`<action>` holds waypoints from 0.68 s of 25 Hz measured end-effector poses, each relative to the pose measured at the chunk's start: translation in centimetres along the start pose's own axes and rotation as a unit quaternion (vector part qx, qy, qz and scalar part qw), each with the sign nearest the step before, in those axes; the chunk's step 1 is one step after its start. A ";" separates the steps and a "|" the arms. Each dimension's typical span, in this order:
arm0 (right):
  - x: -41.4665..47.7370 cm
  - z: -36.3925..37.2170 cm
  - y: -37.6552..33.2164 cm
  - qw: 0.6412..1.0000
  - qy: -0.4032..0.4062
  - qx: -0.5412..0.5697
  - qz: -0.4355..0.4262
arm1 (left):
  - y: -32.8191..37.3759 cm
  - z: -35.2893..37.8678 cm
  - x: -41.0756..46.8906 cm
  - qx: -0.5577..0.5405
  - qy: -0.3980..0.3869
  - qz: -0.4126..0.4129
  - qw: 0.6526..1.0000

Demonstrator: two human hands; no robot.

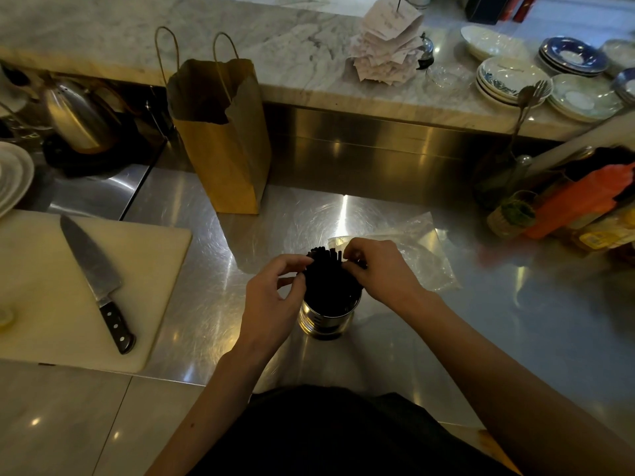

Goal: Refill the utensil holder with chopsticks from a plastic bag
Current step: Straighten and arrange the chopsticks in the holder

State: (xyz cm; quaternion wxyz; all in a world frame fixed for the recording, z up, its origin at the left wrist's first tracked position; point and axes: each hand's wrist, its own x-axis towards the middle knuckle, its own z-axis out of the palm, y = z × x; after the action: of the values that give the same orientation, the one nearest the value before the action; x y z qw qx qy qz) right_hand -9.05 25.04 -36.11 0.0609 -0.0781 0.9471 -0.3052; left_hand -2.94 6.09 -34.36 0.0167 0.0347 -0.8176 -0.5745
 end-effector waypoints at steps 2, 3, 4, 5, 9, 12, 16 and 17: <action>-0.2 -0.5 0.0 1.000 0.001 -0.007 -0.003 | 0.0 0.0 0.1 0.001 -0.001 -0.002 1.000; -0.3 -0.9 -0.1 1.000 0.006 -0.007 -0.007 | 0.0 0.1 0.1 0.003 -0.001 -0.002 1.000; -0.3 -1.3 -0.3 1.000 0.015 -0.006 -0.014 | 0.1 0.1 0.1 0.005 -0.002 -0.002 1.000; -0.4 -1.9 -0.6 0.999 0.026 -0.004 -0.022 | 0.1 0.0 0.1 0.007 -0.004 -0.001 1.000; -0.7 -4.9 -2.1 0.997 0.070 0.026 -0.037 | 0.6 -0.2 0.2 0.005 -0.007 0.007 1.000; -0.7 -7.6 -2.1 0.986 0.151 0.066 -0.024 | 1.0 -0.3 0.4 0.009 -0.001 0.012 1.000; -0.8 -10.2 -0.5 0.965 0.241 0.100 0.014 | 1.7 -0.4 0.4 -0.024 0.009 0.013 1.000; -0.9 -10.4 0.0 0.962 0.249 0.107 0.024 | 1.9 -0.4 0.4 -0.046 0.011 0.006 0.999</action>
State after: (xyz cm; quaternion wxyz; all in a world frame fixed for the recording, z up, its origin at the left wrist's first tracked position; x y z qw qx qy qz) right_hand -9.89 31.08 -27.68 -0.1618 0.0303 0.8959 -0.4126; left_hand -3.38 6.36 -32.48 0.0310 0.0354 -0.7905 -0.6106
